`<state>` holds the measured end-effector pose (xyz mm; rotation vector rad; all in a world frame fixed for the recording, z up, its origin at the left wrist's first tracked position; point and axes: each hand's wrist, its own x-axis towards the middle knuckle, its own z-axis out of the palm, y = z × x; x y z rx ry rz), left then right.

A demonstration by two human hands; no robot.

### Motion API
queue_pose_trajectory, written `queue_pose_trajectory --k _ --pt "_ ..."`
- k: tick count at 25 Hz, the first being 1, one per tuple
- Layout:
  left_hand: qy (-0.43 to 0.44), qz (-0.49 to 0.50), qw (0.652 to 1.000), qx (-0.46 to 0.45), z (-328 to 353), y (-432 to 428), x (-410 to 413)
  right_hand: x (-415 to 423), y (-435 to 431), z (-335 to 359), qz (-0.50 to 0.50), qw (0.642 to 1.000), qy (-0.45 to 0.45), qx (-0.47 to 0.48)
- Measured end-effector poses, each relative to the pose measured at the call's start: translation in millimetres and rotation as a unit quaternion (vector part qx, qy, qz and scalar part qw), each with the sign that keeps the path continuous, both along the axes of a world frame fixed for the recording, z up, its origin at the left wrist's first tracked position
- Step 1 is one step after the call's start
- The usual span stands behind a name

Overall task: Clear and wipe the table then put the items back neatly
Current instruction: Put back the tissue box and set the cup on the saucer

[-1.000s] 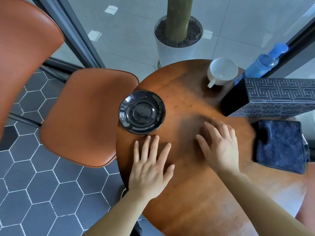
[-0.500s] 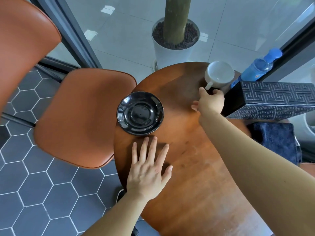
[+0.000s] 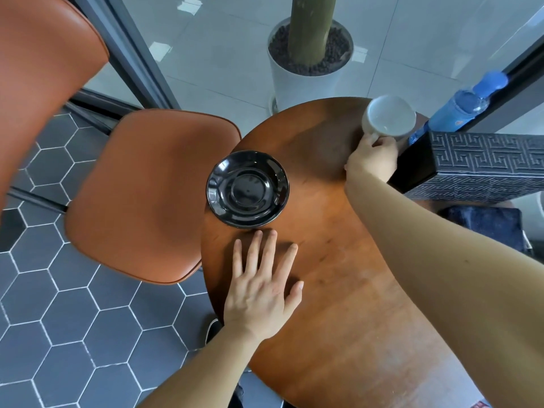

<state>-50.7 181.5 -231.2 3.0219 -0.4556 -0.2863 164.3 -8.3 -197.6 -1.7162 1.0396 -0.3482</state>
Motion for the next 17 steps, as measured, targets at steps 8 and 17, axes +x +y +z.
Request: queue_pose_trajectory --k 8,17 --pt "0.002 0.001 1.0 -0.004 0.7 -0.1 0.2 -61.6 15.1 13.0 0.115 0.992 -0.054 0.013" --pt "0.0 0.005 1.0 -0.015 0.1 0.0 -0.2 -110.1 41.7 34.2 0.394 0.909 -0.119 -0.057"
